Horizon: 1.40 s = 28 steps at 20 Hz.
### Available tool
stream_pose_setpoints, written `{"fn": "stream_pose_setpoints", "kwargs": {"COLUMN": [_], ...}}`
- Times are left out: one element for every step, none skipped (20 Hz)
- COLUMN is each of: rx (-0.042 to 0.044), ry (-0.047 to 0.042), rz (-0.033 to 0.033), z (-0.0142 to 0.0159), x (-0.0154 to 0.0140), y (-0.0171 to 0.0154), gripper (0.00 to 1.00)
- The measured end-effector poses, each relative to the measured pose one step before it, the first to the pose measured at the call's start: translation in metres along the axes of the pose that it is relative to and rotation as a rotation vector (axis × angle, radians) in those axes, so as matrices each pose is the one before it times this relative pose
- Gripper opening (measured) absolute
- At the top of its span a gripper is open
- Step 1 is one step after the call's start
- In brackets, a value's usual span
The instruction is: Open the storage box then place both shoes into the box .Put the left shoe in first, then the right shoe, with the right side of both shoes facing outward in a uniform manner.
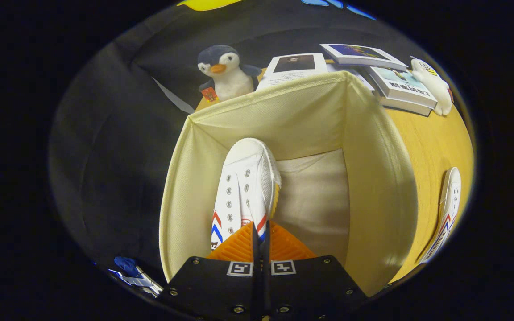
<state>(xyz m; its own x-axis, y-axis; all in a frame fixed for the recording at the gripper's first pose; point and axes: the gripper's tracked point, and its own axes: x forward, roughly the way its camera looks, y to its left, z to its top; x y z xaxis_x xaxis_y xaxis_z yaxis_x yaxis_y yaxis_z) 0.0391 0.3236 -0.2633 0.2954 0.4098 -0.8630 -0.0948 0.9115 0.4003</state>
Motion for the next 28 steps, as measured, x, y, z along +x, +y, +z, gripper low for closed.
{"fn": "stream_pose_setpoints", "kwargs": {"rx": [-0.00254,-0.00938,-0.01777,-0.02218,-0.0238,-0.01485,-0.00317,-0.00632,-0.01659,-0.02558,-0.03414,-0.03158,-0.01976,-0.01001,-0.00386,-0.00444,-0.00559,-0.00312,0.00009,0.00098,0.00131,0.00316,0.00253,0.00267,0.0,-0.00021,0.00154,0.00549], "ry": [0.00711,-0.00201,-0.00358,-0.00042,0.00331,0.00512,-0.00817,-0.0183,-0.01664,-0.0101,-0.01902,-0.01805,-0.0223,-0.02307,-0.01957,-0.02144,-0.02159,-0.01921,-0.01852,-0.01631,-0.01605,-0.01208,-0.0101,-0.00574,-0.00129,0.00074,0.00254,0.00308], "rz": [-0.01159,-0.01368,-0.00839,-0.00732,-0.01003,0.02299,0.03423,0.02209,0.0113,-0.00674,-0.00927,-0.00717,0.00224,0.00537,0.00436,0.00161,-0.00081,0.00099,0.00378,-0.00138,-0.00552,-0.00882,-0.0087,-0.01313,-0.01185,-0.01333,-0.01303,-0.00767], "z": [-0.00143,-0.00001,0.00055,-0.00103,-0.00178,-0.00366,0.00125,0.00252,0.00389,0.00134,0.00319,0.00317,0.00428,0.00377,0.00476,0.00498,0.00634,0.00484,0.00488,0.005,0.00401,0.00261,0.00194,-0.00034,-0.00106,-0.00244,-0.00224,-0.003], "x": [0.00426,0.00278,0.00216,0.00269,0.00308,0.00198,0.00137,-0.00378,-0.00395,-0.00374,-0.00564,-0.00777,-0.01213,-0.00457,-0.00991,-0.01178,-0.01064,-0.01102,-0.00997,-0.00947,-0.00891,-0.00787,-0.00675,-0.0063,-0.0058,-0.00528,-0.00467,-0.00418], "y": [0.00029,-0.00099,0.00005,0.00079,-0.00073,0.00598,0.00784,0.00683,0.00244,-0.00094,-0.00249,-0.00247,-0.00232,-0.00035,-0.00196,-0.00221,-0.00326,-0.00416,-0.00376,-0.00558,-0.00727,-0.00917,-0.00933,-0.01025,-0.01064,-0.01086,-0.0109,-0.00954], "gripper": [0.01,0.01,0.01,0.01,0.01,0.01,0.11,0.3,0.46,0.72,0.77,0.84,0.91,1.0,0.98,0.98,0.98,0.98,0.98,0.98,0.98,0.98,0.98,0.98,0.98,0.98,0.98,0.98]}}
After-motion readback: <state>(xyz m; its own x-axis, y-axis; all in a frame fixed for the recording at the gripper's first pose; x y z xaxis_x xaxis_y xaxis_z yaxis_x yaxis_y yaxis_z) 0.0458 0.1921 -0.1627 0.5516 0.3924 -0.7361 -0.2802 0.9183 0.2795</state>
